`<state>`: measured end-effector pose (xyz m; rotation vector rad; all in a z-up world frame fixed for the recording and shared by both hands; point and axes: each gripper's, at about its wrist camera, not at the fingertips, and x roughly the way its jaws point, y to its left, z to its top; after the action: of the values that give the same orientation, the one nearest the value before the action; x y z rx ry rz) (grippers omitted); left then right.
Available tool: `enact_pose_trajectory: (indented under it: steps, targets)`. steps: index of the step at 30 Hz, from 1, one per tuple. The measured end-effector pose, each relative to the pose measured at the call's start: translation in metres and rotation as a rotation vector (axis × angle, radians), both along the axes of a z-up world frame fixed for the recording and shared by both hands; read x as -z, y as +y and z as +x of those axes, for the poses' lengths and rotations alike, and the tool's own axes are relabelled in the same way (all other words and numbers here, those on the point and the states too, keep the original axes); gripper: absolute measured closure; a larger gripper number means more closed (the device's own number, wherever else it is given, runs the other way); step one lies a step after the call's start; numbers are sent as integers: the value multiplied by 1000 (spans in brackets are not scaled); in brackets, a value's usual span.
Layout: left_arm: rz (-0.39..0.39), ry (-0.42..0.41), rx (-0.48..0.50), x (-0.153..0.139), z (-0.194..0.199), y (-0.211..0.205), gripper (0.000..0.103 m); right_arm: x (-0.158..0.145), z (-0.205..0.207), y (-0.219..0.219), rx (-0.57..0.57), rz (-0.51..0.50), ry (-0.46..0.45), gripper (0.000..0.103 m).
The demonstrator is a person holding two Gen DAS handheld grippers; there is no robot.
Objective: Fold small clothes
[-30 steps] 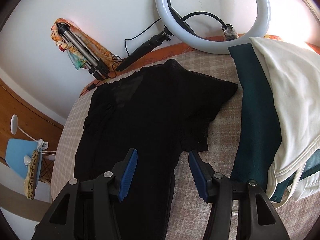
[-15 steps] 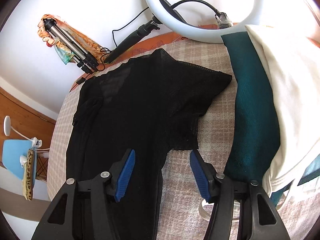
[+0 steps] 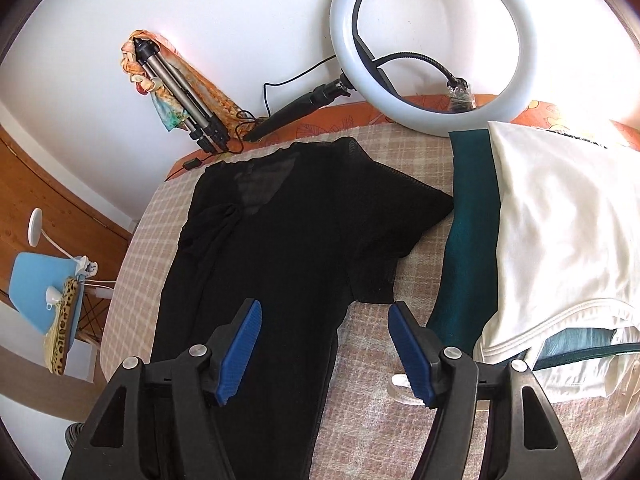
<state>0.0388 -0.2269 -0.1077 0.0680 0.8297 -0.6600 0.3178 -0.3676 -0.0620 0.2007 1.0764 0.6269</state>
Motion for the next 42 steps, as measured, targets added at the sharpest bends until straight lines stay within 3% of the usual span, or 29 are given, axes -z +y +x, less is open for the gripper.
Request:
enact_pose_trajectory:
  steps: [3,11,17,21,23,26,32,42]
  targets:
    - [-81,51,-33,-2,5,18,96,13,4,6,9,3,24,35]
    - [-201,54,-129,-24,-8,59,96,45,20,24,45,34,86,35]
    - [-225,36,-157,-31,-14,68,96,69,33,30,142,33,137,36]
    - [-246,37,-162,-33,-18,68,96,71,38,24,197,91,134,38]
    - [-260,36,-168,-34,-22,68,96,74,42,19,248,137,144,43]
    - [-275,36,-183,-33,-26,71,96,78,48,15,295,183,162,66]
    - [-303,49,-222,-31,-31,85,96,75,49,27,299,137,134,97]
    - [-341,56,-290,-27,-46,111,96,26,28,93,178,-111,-81,102]
